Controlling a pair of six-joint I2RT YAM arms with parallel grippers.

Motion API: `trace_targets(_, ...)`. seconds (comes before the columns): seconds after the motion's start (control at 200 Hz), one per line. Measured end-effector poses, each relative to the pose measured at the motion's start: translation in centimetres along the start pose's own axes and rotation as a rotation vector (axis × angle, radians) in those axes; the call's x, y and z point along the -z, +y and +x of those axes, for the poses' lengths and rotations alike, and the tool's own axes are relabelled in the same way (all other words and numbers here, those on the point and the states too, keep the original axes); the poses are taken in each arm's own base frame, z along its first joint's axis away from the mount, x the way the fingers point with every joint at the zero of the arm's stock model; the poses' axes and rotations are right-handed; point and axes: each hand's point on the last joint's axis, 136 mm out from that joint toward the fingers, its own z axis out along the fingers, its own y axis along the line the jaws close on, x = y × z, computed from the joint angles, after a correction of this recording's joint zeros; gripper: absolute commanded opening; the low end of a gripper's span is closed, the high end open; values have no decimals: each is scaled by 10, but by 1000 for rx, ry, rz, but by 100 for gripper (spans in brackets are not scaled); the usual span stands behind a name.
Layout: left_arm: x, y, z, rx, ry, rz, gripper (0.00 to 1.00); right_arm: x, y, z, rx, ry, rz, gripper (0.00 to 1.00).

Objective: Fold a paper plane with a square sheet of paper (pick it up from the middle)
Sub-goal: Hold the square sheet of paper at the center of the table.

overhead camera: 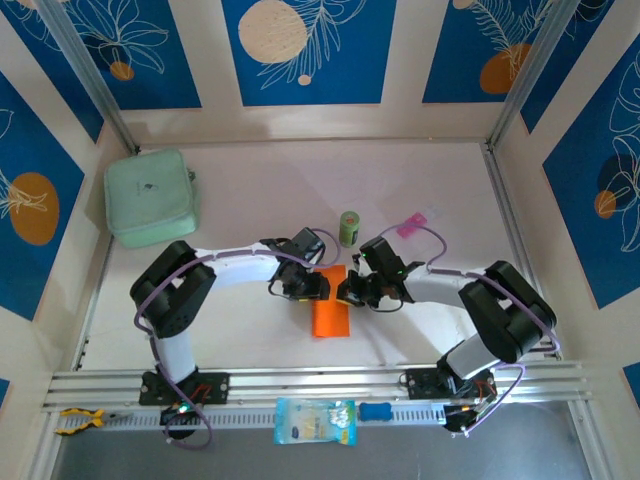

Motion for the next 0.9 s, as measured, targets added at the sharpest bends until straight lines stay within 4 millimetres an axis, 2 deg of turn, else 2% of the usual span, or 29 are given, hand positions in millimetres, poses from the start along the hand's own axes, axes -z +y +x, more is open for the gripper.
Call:
trace_targets(0.16,0,0,0,-1,-1,1,47,-6,-9,2,-14,22,18,0)
trace_targets(0.44,7,-9,0,-9,-44,53,55,0,-16,-3,8,28,2,0)
trace_targets(0.545,16,-1,0,-12,-91,33,56,5,-21,-7,17,28,0,0)
trace_targets(0.69,35,-1,-2,-27,-161,64,38,11,-28,-13,23,29,-9,0)
trace_targets(0.745,42,-10,-5,-45,-194,114,29,12,-30,-14,28,32,-11,0)
trace_targets(0.795,47,-20,-8,-51,-214,168,15,12,-30,-14,33,38,-17,0)
trace_targets(0.9,50,-42,-13,-82,-228,283,3,12,-30,-13,36,54,-27,0)
